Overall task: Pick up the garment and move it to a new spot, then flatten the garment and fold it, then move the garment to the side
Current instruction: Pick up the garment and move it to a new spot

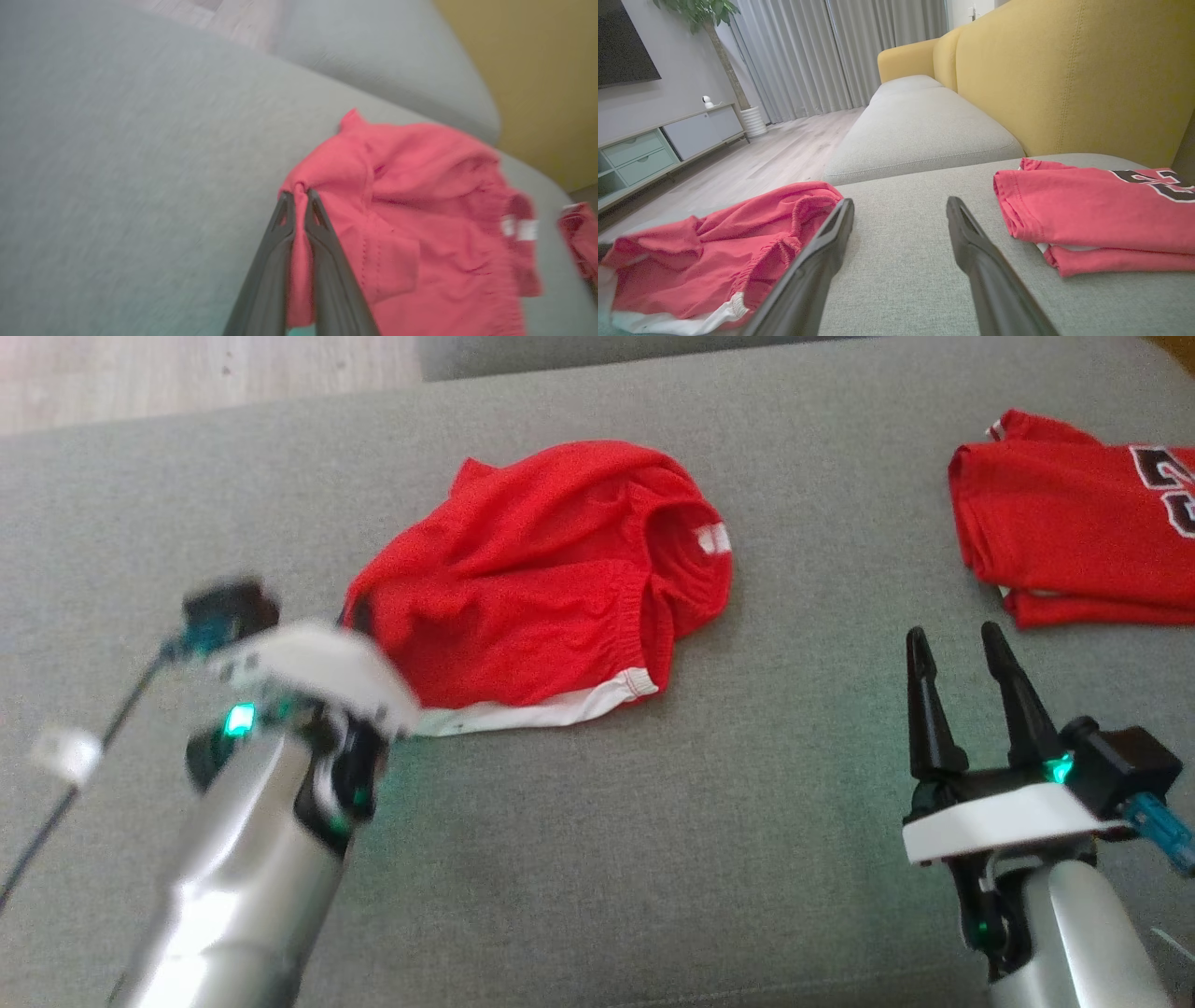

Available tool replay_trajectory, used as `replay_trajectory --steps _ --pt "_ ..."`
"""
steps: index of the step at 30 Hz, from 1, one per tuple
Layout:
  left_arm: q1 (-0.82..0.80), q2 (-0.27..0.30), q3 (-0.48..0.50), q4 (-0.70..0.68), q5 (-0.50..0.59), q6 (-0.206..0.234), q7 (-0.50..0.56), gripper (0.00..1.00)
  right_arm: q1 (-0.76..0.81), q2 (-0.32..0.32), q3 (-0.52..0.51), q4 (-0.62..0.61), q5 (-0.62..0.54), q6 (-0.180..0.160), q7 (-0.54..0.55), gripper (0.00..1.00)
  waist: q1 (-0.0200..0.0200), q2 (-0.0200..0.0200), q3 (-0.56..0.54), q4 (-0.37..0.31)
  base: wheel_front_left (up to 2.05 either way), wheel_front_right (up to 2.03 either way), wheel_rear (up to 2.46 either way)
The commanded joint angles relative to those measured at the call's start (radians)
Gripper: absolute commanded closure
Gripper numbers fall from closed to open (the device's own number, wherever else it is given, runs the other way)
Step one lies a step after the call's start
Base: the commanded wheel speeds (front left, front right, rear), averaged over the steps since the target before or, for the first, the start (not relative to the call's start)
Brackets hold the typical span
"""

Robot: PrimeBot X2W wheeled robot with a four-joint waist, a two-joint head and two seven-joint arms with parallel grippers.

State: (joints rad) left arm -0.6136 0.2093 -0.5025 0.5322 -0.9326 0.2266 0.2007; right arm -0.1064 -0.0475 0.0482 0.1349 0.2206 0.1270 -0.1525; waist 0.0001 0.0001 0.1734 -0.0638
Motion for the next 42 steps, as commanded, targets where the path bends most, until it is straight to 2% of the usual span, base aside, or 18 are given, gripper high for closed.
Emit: replay_trajectory --steps 1,3,4,5,6,13,18,24,32,37,42 --pt "-0.040 0.030 0.051 -0.012 0.004 0.007 -0.028 1.00 -0.048 -0.003 0.023 -0.028 0.006 0.004 -0.016 0.00 -0.0001 -0.0001 0.017 -0.010 0.00 0.00 0.00" --pt "-0.011 0.037 0.060 0.040 0.015 0.016 -0.078 1.00 -0.055 -0.003 0.024 -0.020 0.003 0.004 -0.021 0.00 -0.0001 -0.0001 0.029 -0.015 0.00 0.00 0.00" --pt "-0.005 0.038 0.064 0.061 0.021 0.015 -0.105 0.90 -0.058 -0.003 0.024 -0.017 0.002 0.004 -0.023 0.00 -0.0001 -0.0001 0.034 -0.016 0.00 0.00 0.00" --pt "-0.002 0.040 0.068 0.080 0.028 0.013 -0.135 0.26 -0.060 -0.003 0.023 -0.013 0.001 0.004 -0.025 0.00 -0.0001 -0.0001 0.037 -0.016 0.00 0.00 0.00" --pt "-0.002 0.042 0.073 0.098 0.037 0.012 -0.168 0.00 -0.062 -0.003 0.023 -0.010 0.000 0.004 -0.027 0.00 -0.0001 -0.0001 0.039 -0.016 0.00 0.00 0.00" --pt "-0.005 0.029 0.076 0.187 0.065 -0.053 -0.336 0.00 -0.055 -0.003 0.028 0.016 -0.004 0.004 -0.033 0.00 -0.0001 -0.0001 0.014 0.005 0.00 0.00 0.00" --pt "0.003 0.017 0.029 0.201 0.113 -0.117 -0.412 0.00 -0.034 -0.003 0.027 0.024 -0.012 0.004 -0.029 0.00 -0.0001 -0.0001 -0.045 0.042 0.00 0.00 0.00" --pt "0.057 0.022 0.001 0.157 0.153 -0.135 -0.443 0.00 -0.006 -0.003 0.030 0.033 -0.019 0.004 -0.021 0.00 -0.0001 -0.0001 -0.112 0.074 0.00 0.00 0.00" --pt "0.247 0.068 -0.008 -0.010 0.220 -0.101 -0.460 0.00 0.058 -0.003 0.037 0.031 -0.037 0.004 0.000 0.00 -0.0001 -0.0001 -0.197 0.107 0.00 0.00 0.00" --pt "0.387 0.102 0.026 -0.151 0.253 -0.056 -0.462 0.00 0.091 -0.003 0.043 0.033 -0.036 0.004 0.004 0.00 -0.0001 -0.0001 -0.213 0.115 0.00 0.00 0.00" --pt "0.510 0.111 0.075 -0.269 0.281 -0.017 -0.462 0.00 0.117 -0.003 0.055 0.045 -0.030 0.004 -0.001 0.00 -0.0001 -0.0001 -0.222 0.115 0.00 0.00 0.00"
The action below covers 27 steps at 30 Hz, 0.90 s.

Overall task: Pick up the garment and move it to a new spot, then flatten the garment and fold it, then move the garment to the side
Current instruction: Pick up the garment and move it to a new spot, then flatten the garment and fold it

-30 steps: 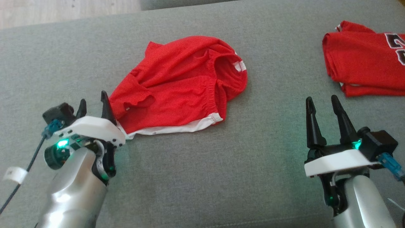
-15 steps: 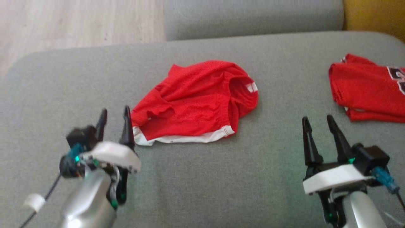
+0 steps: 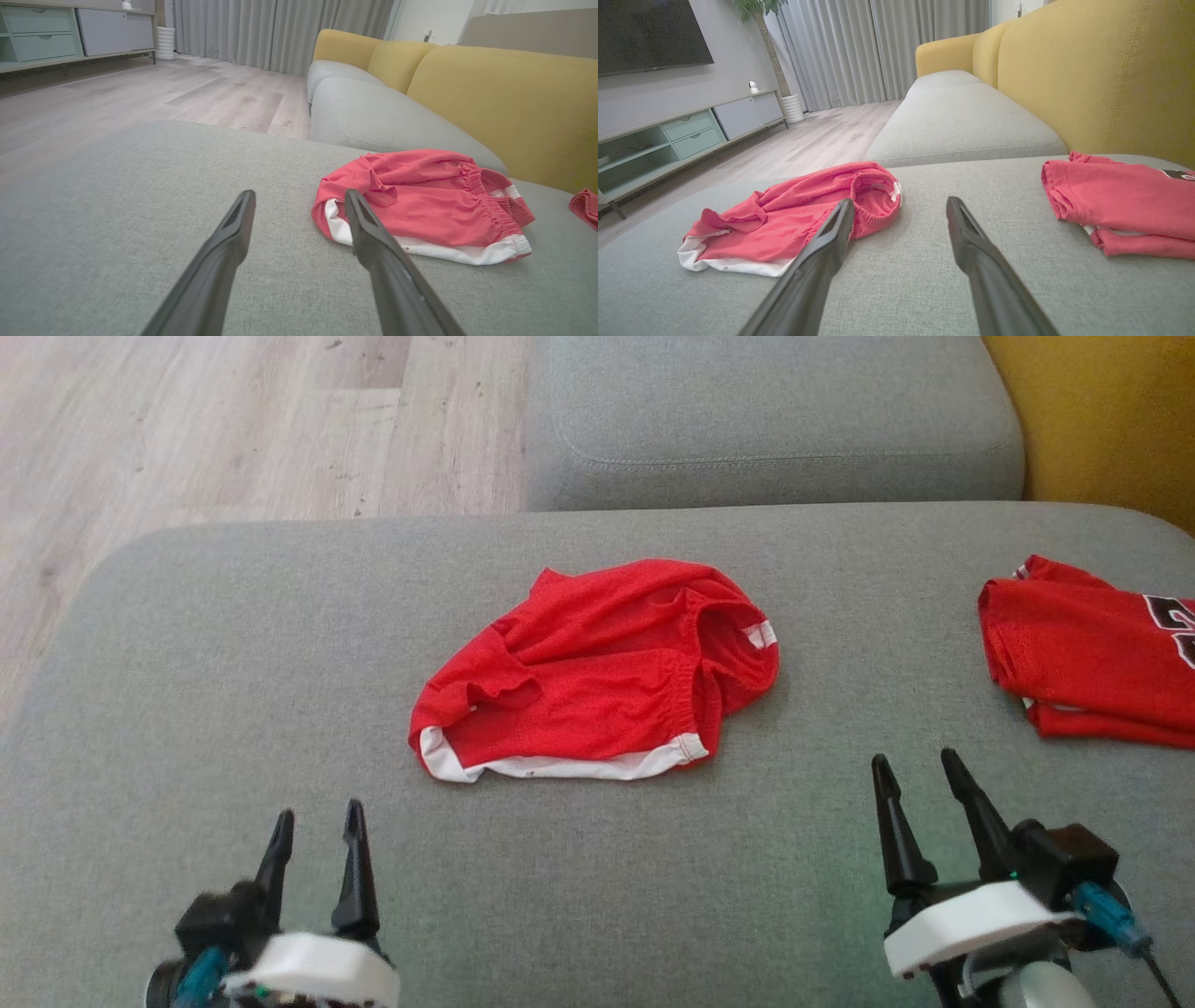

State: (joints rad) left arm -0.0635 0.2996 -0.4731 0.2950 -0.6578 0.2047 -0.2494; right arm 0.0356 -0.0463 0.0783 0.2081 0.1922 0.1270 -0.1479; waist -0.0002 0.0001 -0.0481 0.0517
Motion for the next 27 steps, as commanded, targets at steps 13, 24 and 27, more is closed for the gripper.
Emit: replay_trajectory --steps 13,24,27 --pt "0.072 -0.012 0.077 -0.153 0.041 0.029 -0.012 0.00 -0.017 -0.004 0.051 0.023 0.021 0.004 -0.025 0.00 0.0002 -0.0001 0.006 -0.001 0.00 0.00 0.00" --pt "0.078 -0.004 0.062 -0.143 0.050 0.027 -0.011 0.00 -0.030 -0.004 0.057 0.047 0.014 0.004 -0.033 0.00 0.0002 -0.0001 0.013 0.003 0.00 0.00 0.00" --pt "0.078 -0.003 0.061 -0.140 0.049 0.026 -0.011 0.00 -0.030 -0.004 0.058 0.048 0.013 0.004 -0.033 0.00 0.0002 -0.0001 0.014 0.005 0.00 0.00 0.00"
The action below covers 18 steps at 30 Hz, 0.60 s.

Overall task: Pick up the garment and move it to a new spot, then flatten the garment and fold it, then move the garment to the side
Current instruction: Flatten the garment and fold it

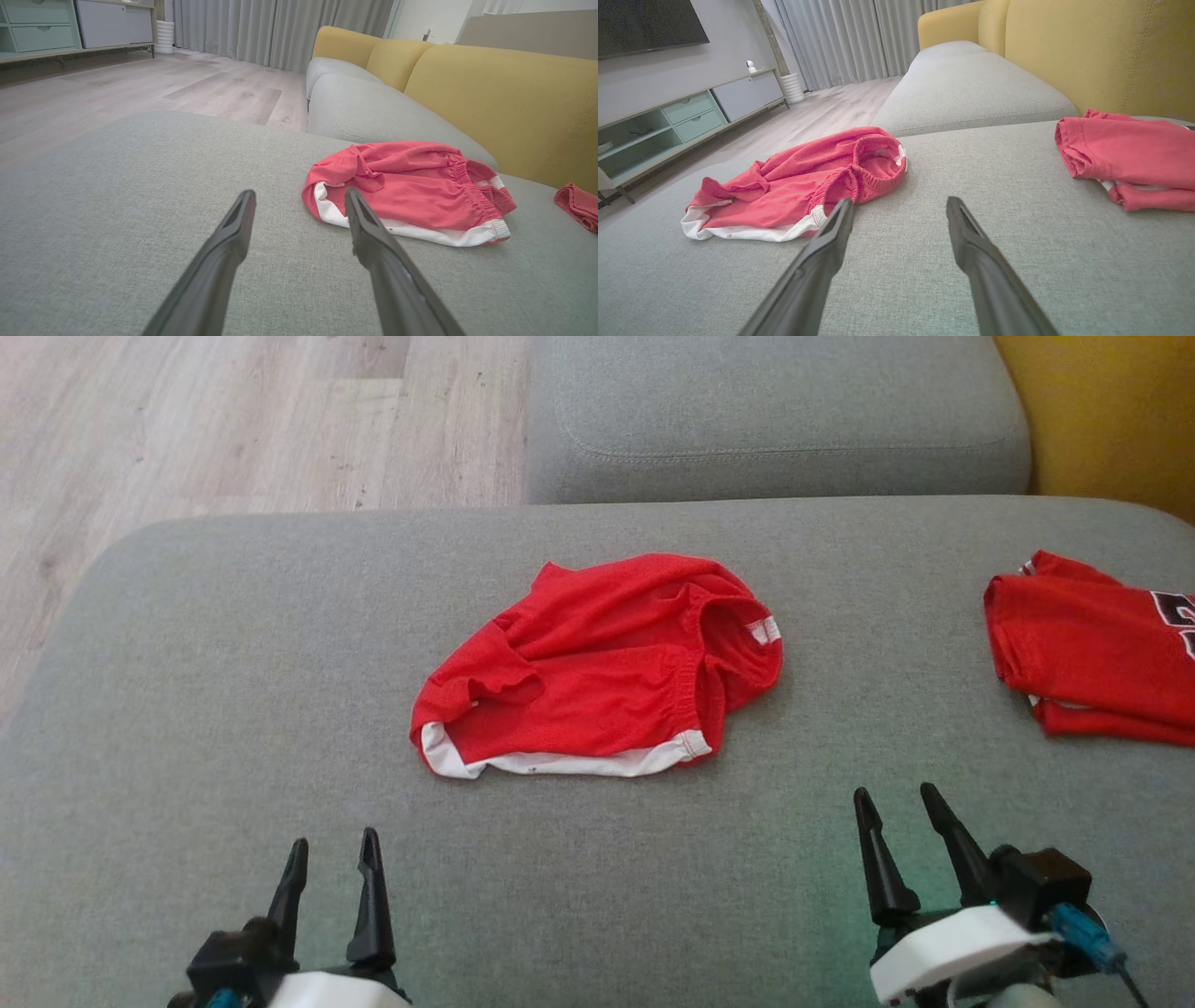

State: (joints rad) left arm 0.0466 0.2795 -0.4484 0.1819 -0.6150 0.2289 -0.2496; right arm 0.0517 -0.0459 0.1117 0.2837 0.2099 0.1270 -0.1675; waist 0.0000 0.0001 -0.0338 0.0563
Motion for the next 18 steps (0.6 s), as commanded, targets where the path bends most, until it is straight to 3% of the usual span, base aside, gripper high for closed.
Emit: replay_trajectory --steps 1,18 --pt "-0.033 0.018 0.036 -0.025 0.006 0.001 -0.011 0.00 -0.047 -0.004 0.024 -0.027 -0.005 0.004 -0.013 0.00 0.0000 -0.0001 0.000 0.001 0.00 0.00 0.00" --pt "-0.124 0.034 -0.013 -0.013 0.059 -0.002 0.026 0.00 -0.071 -0.004 0.029 -0.031 -0.010 0.004 -0.009 0.00 0.0000 -0.0001 0.041 -0.021 0.00 0.00 0.00"
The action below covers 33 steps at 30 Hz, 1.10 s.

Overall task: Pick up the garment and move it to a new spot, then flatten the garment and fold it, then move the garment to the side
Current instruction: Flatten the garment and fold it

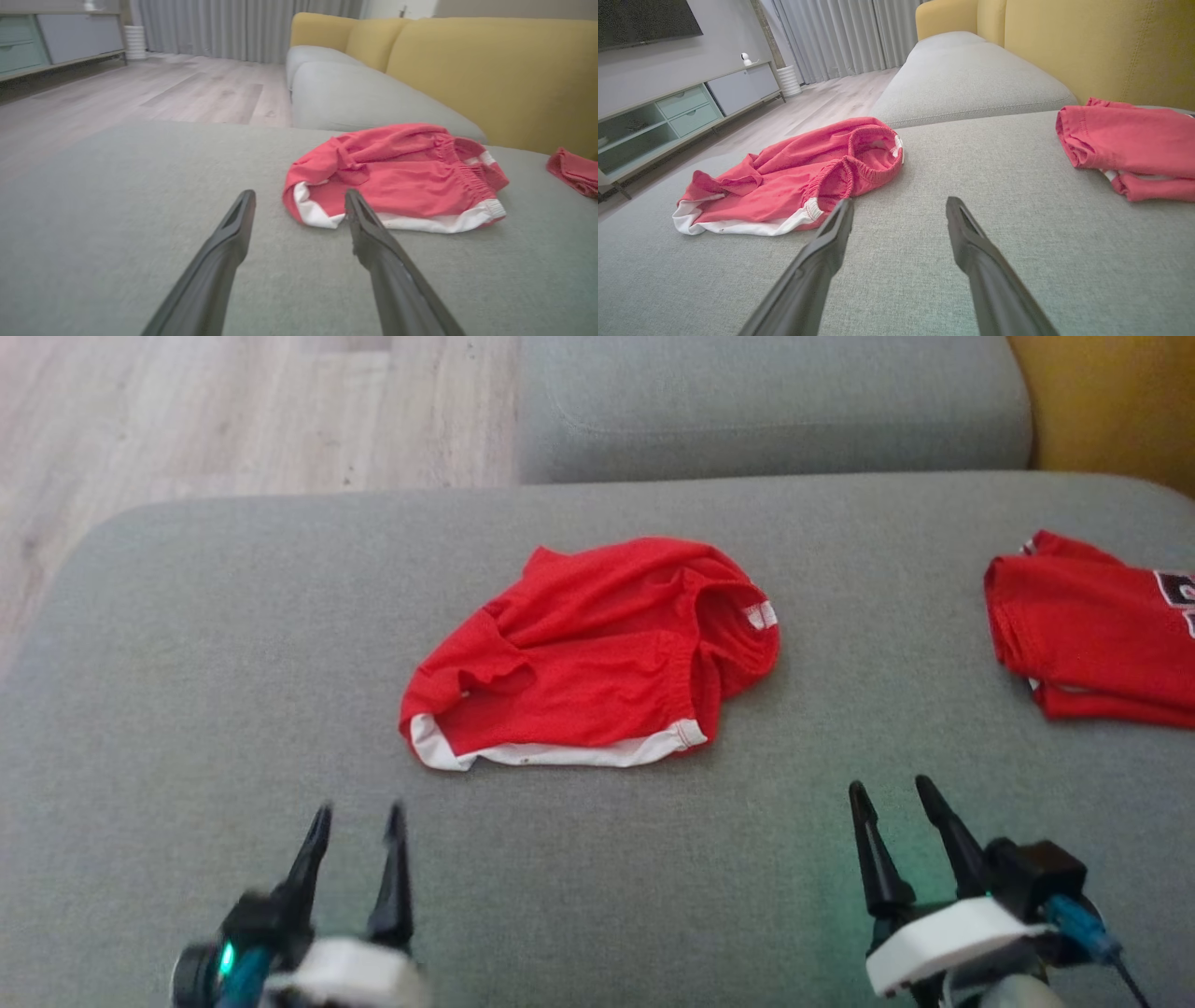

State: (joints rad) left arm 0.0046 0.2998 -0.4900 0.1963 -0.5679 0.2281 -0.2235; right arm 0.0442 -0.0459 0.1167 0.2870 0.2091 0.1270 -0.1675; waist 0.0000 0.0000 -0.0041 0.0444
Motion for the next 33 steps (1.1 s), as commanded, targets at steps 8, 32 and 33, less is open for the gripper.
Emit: replay_trajectory --steps 8,32,33 --pt "-0.289 -0.020 -0.063 0.073 0.082 -0.052 0.083 0.00 -0.118 -0.004 0.045 -0.056 -0.016 0.004 -0.010 0.00 0.0000 0.0000 0.110 -0.071 0.00 0.00 0.00" --pt "-0.555 -0.012 0.055 0.487 0.063 -0.005 -0.008 1.00 -0.193 -0.004 0.039 -0.030 -0.016 0.004 -0.045 0.00 0.0000 0.0000 0.224 -0.134 0.00 0.00 0.00" --pt "-0.549 -0.015 0.076 0.485 0.043 -0.003 -0.013 1.00 -0.191 -0.004 0.039 -0.028 -0.016 0.004 -0.045 0.00 0.0000 0.0000 0.218 -0.129 0.00 0.00 0.00"
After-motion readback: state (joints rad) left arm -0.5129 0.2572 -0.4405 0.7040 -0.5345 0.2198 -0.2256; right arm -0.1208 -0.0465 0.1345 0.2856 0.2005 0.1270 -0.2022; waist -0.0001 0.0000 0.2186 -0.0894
